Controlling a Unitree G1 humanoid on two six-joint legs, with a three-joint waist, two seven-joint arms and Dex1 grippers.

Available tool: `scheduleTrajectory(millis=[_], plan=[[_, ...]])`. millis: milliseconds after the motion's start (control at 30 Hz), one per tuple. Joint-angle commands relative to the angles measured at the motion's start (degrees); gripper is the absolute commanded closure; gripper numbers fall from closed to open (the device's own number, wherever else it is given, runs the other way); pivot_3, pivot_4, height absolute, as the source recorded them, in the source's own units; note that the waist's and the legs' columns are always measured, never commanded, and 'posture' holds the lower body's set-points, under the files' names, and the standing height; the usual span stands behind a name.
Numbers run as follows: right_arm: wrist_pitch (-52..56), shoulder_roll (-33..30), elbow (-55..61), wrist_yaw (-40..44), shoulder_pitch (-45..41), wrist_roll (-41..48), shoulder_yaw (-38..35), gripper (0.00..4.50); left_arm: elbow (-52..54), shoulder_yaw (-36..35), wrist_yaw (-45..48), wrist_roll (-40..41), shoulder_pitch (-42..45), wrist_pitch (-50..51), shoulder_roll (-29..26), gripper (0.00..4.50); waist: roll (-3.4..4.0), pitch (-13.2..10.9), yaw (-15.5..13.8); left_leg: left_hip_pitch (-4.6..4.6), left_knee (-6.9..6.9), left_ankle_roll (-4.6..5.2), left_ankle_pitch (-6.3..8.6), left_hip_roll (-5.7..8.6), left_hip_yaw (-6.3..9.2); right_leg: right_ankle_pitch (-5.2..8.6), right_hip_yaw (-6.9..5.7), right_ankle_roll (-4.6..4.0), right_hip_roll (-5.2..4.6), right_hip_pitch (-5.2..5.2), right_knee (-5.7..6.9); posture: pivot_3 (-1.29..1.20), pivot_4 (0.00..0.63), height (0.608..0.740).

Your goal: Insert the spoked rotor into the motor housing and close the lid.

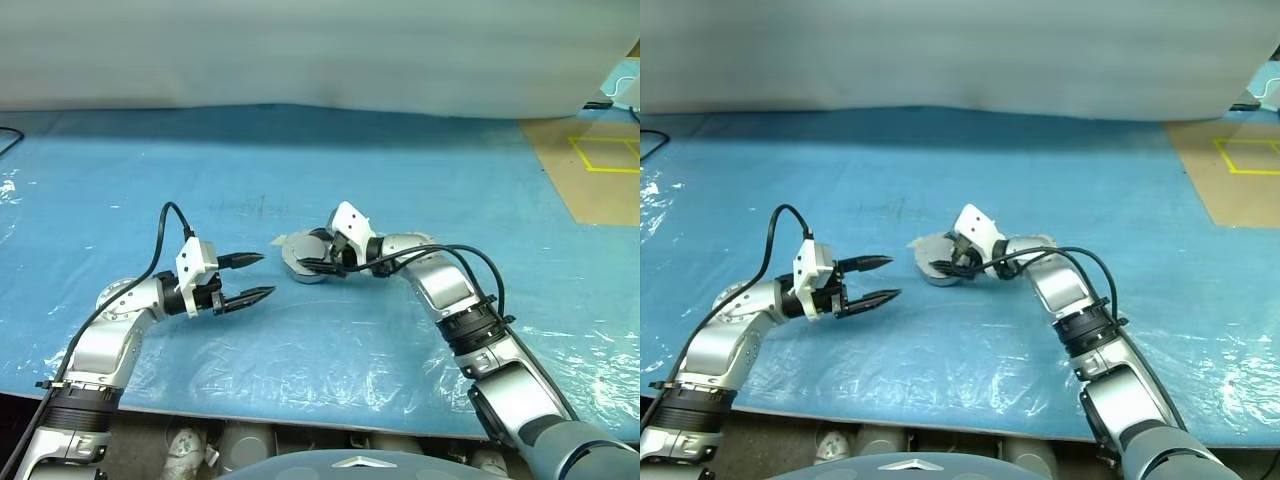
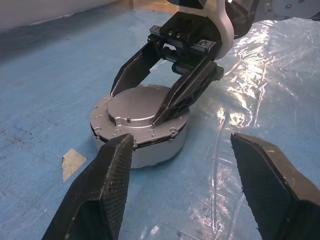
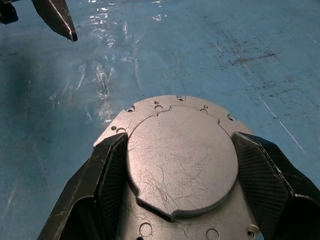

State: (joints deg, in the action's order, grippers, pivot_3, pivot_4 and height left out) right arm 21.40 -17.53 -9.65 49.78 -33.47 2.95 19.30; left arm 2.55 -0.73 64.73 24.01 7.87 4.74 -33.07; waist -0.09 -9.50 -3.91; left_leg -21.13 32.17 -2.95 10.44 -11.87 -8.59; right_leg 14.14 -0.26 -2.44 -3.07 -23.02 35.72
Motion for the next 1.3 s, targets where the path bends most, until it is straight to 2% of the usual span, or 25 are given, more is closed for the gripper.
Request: scheduleTrajectory(millis=[33,200,300,400,633,933,1033,1100,1300], plan=[[-2.27,-0.83,-2.63,-1.14,1.47,-3.05,1.88,1.56,0.50,-0.46,0.32,0.38,0.02,-1.04,-0.06,1.23,0.00,0.00,0.02,0.00,0.00,0.00,0.00,0.00,0.00,0.00,0.00,0.00,0.00,0.00,0.00,0.00,0.150,0.740],[-4.15,-0.79,-8.80,-4.40,2.77,-5.82,3.06,1.56,0.49,-0.45,0.26,0.37,0.02,-1.05,-0.02,1.23,0.00,0.02,0.08,0.29,0.01,0.00,0.00,0.00,-0.02,0.00,0.04,0.00,-0.01,0.23,0.04,0.00,0.150,0.740],[0.38,0.48,-6.55,-3.01,3.38,-1.09,0.39,1.56,0.54,-0.51,0.34,0.38,-0.07,-1.09,-0.11,1.23,0.00,0.02,0.05,0.72,-0.03,0.03,0.02,0.00,-0.02,0.01,0.07,0.01,-0.02,0.61,0.05,0.00,0.150,0.740],[1.47,0.69,-5.58,-2.99,3.06,-0.63,-0.38,1.56,0.39,-0.55,0.55,0.36,-0.08,-1.20,-0.26,1.23,-0.01,0.02,-0.07,1.03,-0.11,0.21,0.13,0.00,-0.04,0.09,0.17,0.15,-0.08,0.83,0.02,0.00,0.150,0.740],[1.72,0.90,-5.27,-2.50,1.66,-1.38,0.46,1.56,-0.98,-0.21,1.16,0.03,1.37,-1.65,-0.05,1.23,-0.01,0.02,0.02,0.91,-0.32,0.04,0.03,0.02,-0.14,0.04,0.21,0.03,-0.04,0.65,-0.10,0.00,0.150,0.740],[10.58,2.36,1.93,-0.60,0.92,5.74,-3.50,1.56,-0.52,-0.23,1.21,0.09,0.51,-1.75,-0.07,1.23,-0.01,0.02,0.00,0.85,-0.56,0.02,0.02,0.01,-0.21,0.05,0.24,0.02,-0.02,0.56,-0.28,0.00,0.150,0.740],[12.00,2.46,3.08,-0.05,0.00,7.04,-3.91,1.56,-0.60,-0.19,1.20,0.06,0.50,-1.88,0.03,1.23,-0.01,0.02,0.02,0.42,-0.60,0.00,0.00,0.04,-0.22,0.05,0.22,0.02,0.00,0.15,-0.31,0.00,0.150,0.740],[11.25,2.26,2.77,-0.35,-0.30,6.06,-2.95,1.56,-0.68,-0.15,1.18,0.04,0.55,-1.93,0.11,1.23,-0.01,0.02,0.09,0.15,-0.58,-0.01,-0.01,0.05,-0.21,0.02,0.17,0.04,0.02,-0.10,-0.26,0.00,0.150,0.740],[8.77,1.44,1.04,-1.29,1.50,2.47,0.75,1.56,-0.43,-0.22,1.09,0.11,0.37,-1.87,0.15,1.23,-0.01,0.02,0.20,0.12,-0.65,-0.02,0.00,0.04,-0.18,-0.11,0.09,0.25,0.03,-0.15,-0.21,0.00,0.150,0.740]])
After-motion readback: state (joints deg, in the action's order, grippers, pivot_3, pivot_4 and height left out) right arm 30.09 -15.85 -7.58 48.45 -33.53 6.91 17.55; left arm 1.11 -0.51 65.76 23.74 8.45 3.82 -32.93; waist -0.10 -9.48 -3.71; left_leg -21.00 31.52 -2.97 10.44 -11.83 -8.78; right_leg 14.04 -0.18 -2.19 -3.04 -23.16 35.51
